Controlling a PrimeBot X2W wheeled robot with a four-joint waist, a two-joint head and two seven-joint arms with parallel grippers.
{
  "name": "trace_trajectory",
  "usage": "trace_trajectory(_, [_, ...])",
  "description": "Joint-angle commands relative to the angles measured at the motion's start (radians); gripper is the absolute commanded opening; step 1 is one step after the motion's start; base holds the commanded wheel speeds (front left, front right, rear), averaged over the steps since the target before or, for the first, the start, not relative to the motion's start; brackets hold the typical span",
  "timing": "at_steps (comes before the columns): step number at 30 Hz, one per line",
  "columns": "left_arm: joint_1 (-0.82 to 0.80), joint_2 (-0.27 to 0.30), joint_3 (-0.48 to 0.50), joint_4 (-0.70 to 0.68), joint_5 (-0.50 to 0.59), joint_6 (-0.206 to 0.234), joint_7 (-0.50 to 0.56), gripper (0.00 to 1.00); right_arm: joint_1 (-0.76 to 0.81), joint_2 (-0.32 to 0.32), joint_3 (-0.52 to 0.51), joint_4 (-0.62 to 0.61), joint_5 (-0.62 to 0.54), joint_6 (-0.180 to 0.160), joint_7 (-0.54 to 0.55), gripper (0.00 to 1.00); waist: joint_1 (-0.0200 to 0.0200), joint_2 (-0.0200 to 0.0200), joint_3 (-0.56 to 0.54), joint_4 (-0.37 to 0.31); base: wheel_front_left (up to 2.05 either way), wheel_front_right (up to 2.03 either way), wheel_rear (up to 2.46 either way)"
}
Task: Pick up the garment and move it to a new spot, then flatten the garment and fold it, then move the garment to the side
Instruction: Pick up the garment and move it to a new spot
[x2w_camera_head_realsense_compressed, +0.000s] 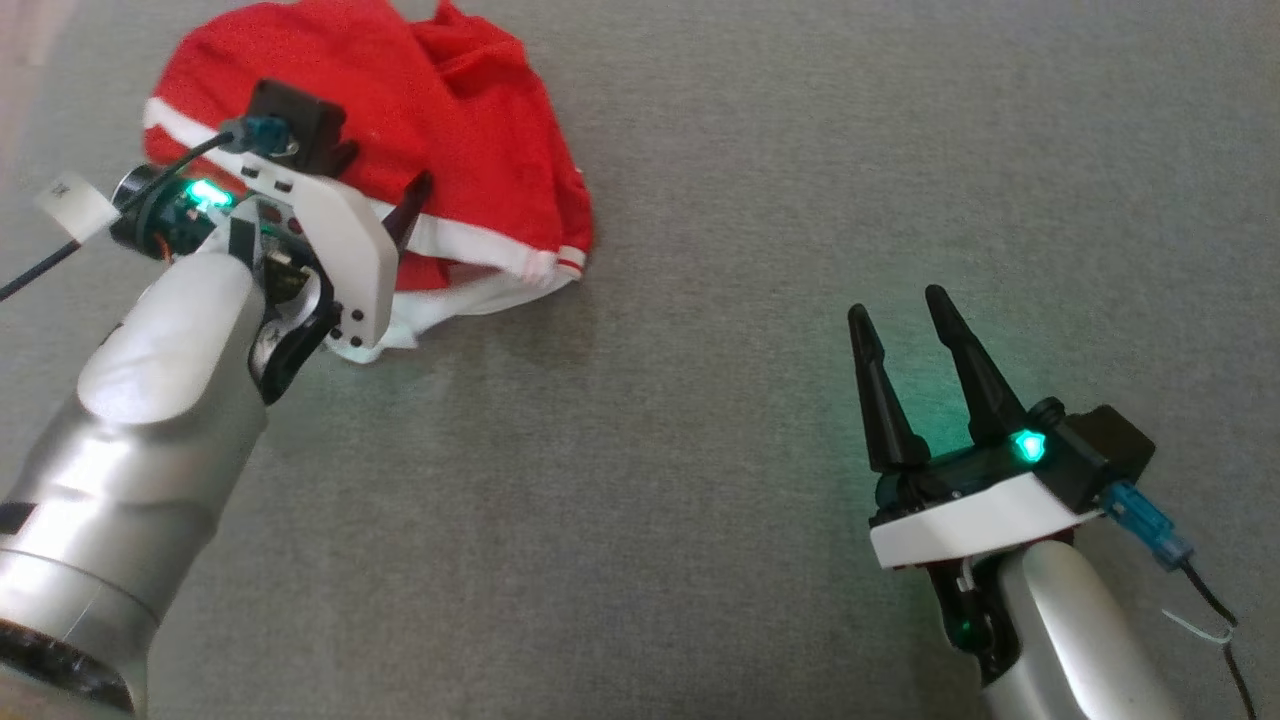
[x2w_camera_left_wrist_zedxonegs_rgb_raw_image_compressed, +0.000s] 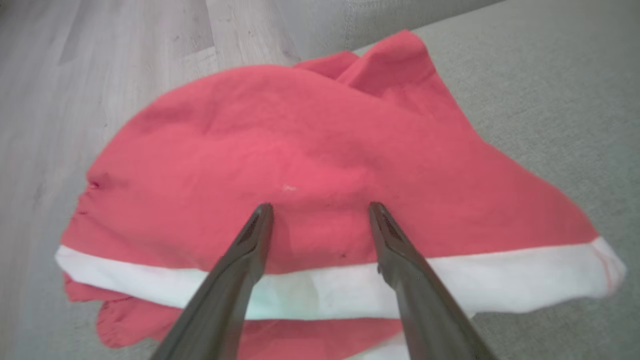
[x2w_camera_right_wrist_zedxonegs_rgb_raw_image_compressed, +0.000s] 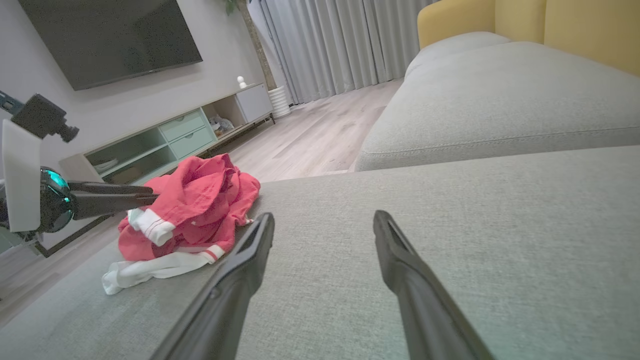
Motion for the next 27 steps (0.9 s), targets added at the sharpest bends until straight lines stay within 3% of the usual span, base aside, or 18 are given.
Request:
trace_trajectory(1, [-0.062, 0.052, 0.012, 0.0, -0.025, 0.002, 0.002, 1.0, -0.025, -0.002, 0.026, -0.038, 0.007, -0.001, -0.011, 1.0, -0.0002, 0.0, 0.02, -0.027, 0.0, 0.0, 0.0])
trace_trajectory(9, [-0.079, 0.043, -0.047, 0.087, -0.089, 0.002, -0.016, 1.0, -0.027, -0.002, 0.02, -0.042, 0.01, -0.001, -0.011, 1.0, -0.0002, 0.0, 0.025, -0.043, 0.0, 0.0, 0.0])
trace_trajectory(10, [-0.079, 0.04, -0.055, 0.096, -0.099, 0.002, -0.015, 0.88, -0.028, -0.002, 0.019, -0.042, 0.01, -0.001, -0.011, 1.0, -0.0002, 0.0, 0.025, -0.044, 0.0, 0.0, 0.0])
trace_trajectory(11, [-0.08, 0.038, -0.064, 0.103, -0.107, 0.002, -0.018, 0.04, -0.028, -0.002, 0.019, -0.042, 0.01, -0.001, -0.011, 1.0, -0.0002, 0.0, 0.024, -0.045, 0.0, 0.0, 0.0])
trace_trajectory(12, [-0.083, 0.037, -0.075, 0.107, -0.114, 0.002, -0.022, 0.0, -0.029, -0.002, 0.019, -0.042, 0.01, -0.001, -0.011, 1.0, -0.0002, 0.0, 0.023, -0.046, 0.0, 0.0, 0.0])
trace_trajectory(16, [-0.105, 0.04, -0.102, 0.114, -0.119, 0.002, -0.103, 0.0, -0.024, -0.002, 0.013, -0.039, 0.008, -0.001, -0.011, 1.0, -0.0002, 0.0, 0.008, -0.043, 0.0, 0.0, 0.0])
trace_trajectory(21, [-0.153, 0.025, -0.097, 0.125, -0.087, 0.005, -0.321, 0.0, -0.002, -0.002, 0.009, -0.031, 0.009, -0.001, -0.011, 1.0, -0.0002, 0.0, -0.049, -0.033, 0.0, 0.0, 0.0])
trace_trajectory(27, [-0.172, -0.009, -0.097, 0.098, -0.051, 0.02, -0.49, 0.0, 0.032, -0.002, 0.006, -0.022, 0.018, -0.001, -0.011, 1.0, -0.0002, 0.0, -0.124, -0.025, 0.0, 0.0, 0.0])
